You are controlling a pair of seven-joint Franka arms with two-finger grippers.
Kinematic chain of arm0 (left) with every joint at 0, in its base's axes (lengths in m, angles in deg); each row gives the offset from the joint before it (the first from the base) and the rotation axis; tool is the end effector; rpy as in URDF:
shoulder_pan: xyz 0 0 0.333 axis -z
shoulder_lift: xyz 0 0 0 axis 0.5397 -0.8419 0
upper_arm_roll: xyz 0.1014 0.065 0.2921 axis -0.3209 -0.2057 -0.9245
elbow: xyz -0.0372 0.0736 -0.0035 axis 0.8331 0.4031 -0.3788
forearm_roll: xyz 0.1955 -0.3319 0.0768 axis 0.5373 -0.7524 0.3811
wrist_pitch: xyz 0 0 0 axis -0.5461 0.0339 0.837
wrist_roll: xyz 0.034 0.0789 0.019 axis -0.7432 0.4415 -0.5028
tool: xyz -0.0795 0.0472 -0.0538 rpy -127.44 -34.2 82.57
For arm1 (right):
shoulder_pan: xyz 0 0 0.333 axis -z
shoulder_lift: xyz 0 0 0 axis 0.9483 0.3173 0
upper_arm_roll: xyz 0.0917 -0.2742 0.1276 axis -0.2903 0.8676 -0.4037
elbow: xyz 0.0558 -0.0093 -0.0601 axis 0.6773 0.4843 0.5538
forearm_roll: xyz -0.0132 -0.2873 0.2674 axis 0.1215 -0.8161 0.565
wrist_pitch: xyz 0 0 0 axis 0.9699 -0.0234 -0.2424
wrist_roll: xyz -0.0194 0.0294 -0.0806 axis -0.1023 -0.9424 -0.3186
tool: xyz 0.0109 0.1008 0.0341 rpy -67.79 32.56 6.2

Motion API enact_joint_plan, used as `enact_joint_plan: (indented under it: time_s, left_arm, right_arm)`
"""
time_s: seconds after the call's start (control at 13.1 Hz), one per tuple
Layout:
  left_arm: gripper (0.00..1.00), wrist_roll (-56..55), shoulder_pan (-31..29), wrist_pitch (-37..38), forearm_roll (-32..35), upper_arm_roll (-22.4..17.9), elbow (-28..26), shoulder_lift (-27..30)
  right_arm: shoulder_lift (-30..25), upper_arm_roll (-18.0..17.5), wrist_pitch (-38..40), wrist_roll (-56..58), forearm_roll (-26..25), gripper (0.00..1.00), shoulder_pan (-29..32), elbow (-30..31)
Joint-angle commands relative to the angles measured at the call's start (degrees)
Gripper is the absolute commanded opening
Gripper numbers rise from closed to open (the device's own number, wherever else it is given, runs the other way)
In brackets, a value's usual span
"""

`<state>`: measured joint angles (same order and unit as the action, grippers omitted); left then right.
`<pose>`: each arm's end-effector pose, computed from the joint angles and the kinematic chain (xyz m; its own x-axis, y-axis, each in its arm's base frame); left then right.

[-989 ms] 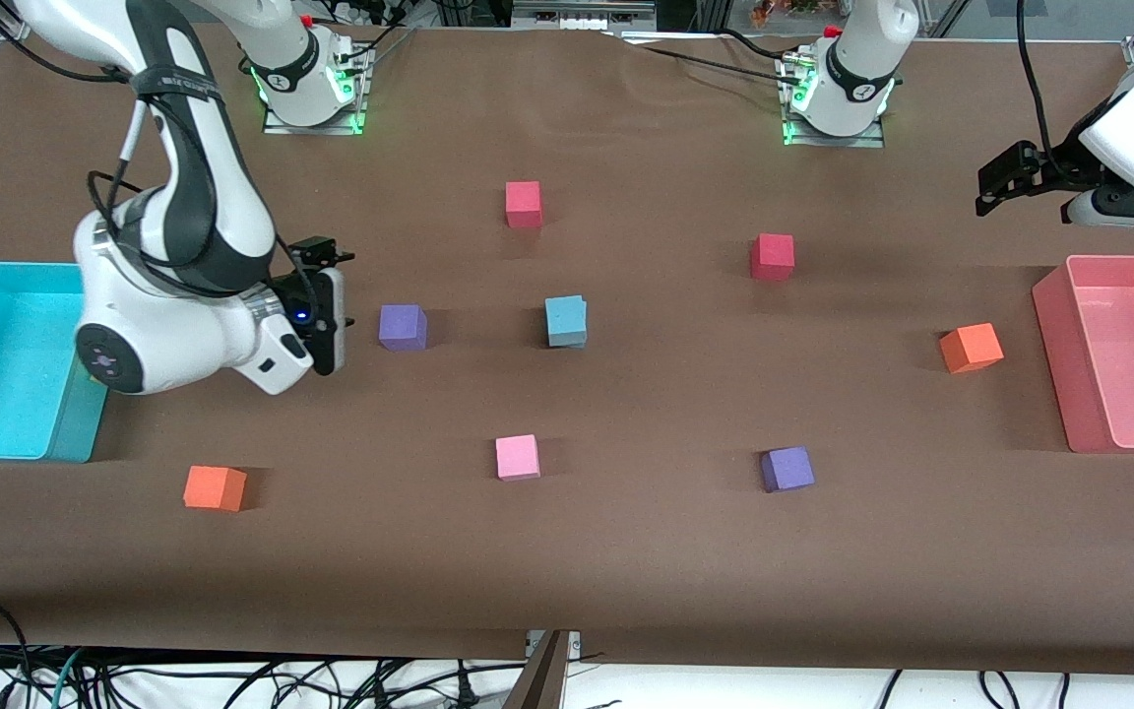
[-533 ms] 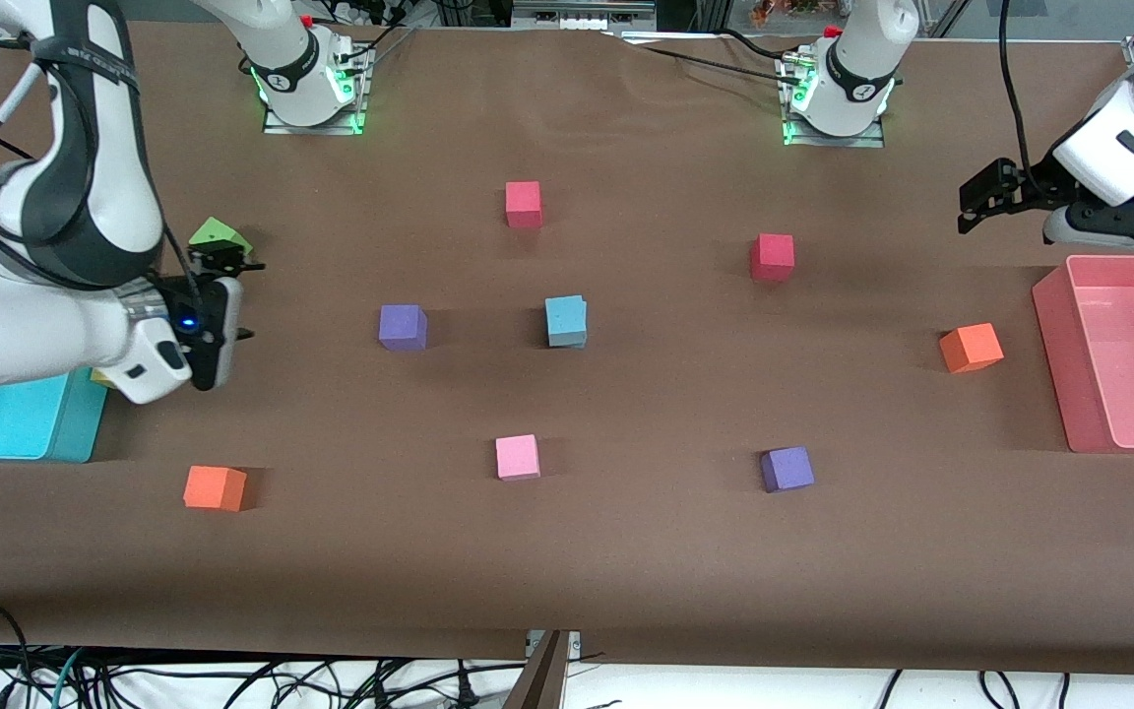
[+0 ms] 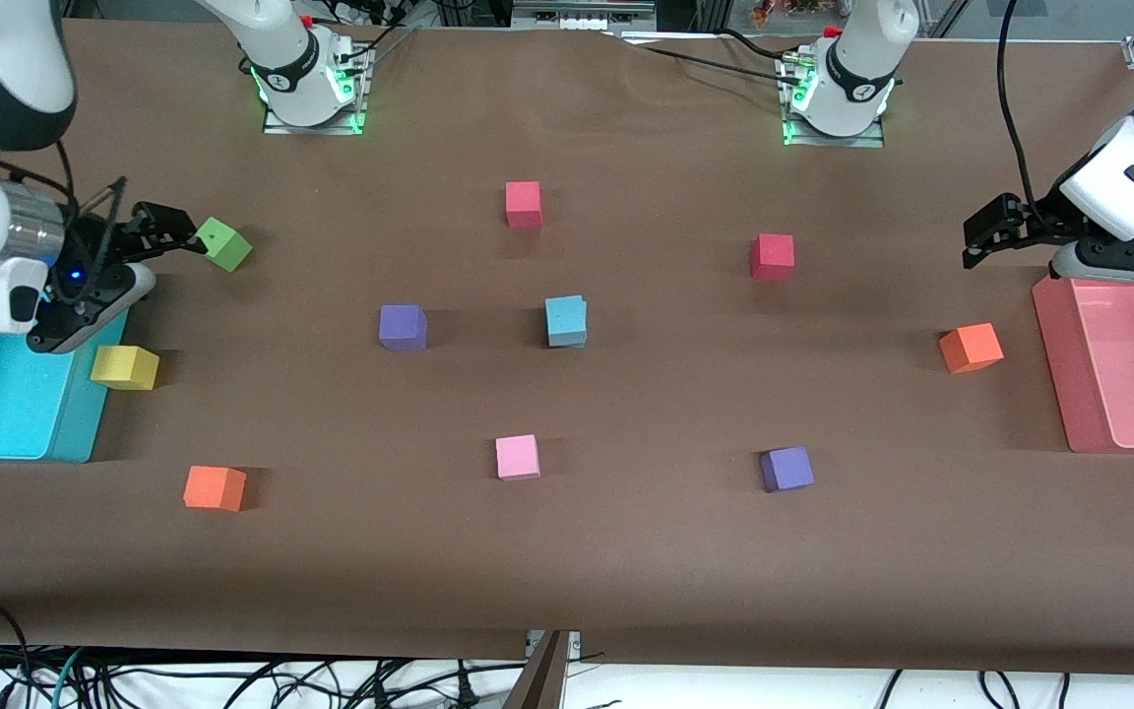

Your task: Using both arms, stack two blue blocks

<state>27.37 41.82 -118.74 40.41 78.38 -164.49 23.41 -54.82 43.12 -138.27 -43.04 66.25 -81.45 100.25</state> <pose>0.5553 -0.0376 0.5920 0.9959 -0.0891 0.0161 -0.0892 -0.9960 0.0061 0.5904 0.0615 0.5312 0.8334 0.5246 -0.1739 0.4911 -0.8472 -0.2025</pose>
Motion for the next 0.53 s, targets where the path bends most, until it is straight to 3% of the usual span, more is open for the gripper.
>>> enact_joint_plan:
  time_s: [0.0, 0.46]
  left_arm:
    - [1.00, -0.3, 0.1, 1.7, -0.8, 0.2, 1.3, 0.1]
    - [1.00, -5.1, -0.3, 2.5, -1.0, 0.0, 1.8, -0.5]
  right_arm:
    - [-5.6, -5.1, -6.8, -4.0, -3.6, 1.00, 4.0, 8.6]
    - [-9.6, -6.0, -11.8, -3.7, -4.5, 1.00, 10.4, 10.4]
